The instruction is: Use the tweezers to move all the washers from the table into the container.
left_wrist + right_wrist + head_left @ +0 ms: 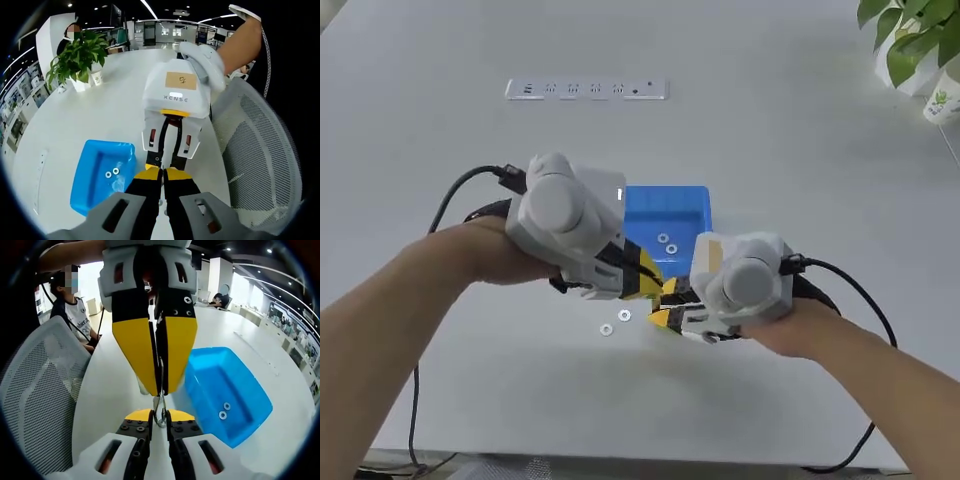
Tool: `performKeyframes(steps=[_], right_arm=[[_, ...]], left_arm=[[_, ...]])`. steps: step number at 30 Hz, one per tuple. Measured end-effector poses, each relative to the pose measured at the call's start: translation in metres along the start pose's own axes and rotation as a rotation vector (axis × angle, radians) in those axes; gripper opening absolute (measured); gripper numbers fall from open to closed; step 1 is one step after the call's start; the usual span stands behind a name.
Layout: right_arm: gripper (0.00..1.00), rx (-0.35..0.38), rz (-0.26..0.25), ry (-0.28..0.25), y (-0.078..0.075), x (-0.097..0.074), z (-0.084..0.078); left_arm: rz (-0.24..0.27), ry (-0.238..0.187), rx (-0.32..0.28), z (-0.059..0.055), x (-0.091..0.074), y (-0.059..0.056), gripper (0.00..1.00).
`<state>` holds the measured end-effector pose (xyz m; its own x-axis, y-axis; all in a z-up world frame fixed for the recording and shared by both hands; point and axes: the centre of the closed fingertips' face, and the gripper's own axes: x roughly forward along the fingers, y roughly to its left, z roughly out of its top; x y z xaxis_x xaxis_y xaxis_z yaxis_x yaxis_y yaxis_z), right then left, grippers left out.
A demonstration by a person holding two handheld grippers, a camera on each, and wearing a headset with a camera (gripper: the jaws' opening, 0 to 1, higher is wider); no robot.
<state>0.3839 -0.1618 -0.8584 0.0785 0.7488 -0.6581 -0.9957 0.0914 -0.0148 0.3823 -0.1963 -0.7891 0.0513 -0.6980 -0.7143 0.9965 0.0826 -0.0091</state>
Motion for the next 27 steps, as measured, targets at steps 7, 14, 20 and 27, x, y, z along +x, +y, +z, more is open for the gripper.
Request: performKeyframes(steps=[7,14,20,27], right_arm=[[0.11,0.016,-0.002,0.004,0.0005,-0.0004,-0.0007],[0.11,0.027,0.0,0.005,0.0002,-0.0004,-0.0006],[0.11,0.024,0.001,0.005,0.0002,-0.0003,-0.0006],[0.11,0.021,0.005,0.005,0.0014,-0.0011,-0.0002]], left_arm=[[-0.004,-0.001,0.0,0.0007,0.0009,-0.0002,0.05],[-0.004,-0.001,-0.001,-0.0001,0.0006,0.0004,0.05],[-0.005,0.0,-0.004,-0.0005,0.0005,0.0005,0.05],[-0.005,0.003,-0.007,-0.0017,-0.001,0.0016,0.05]])
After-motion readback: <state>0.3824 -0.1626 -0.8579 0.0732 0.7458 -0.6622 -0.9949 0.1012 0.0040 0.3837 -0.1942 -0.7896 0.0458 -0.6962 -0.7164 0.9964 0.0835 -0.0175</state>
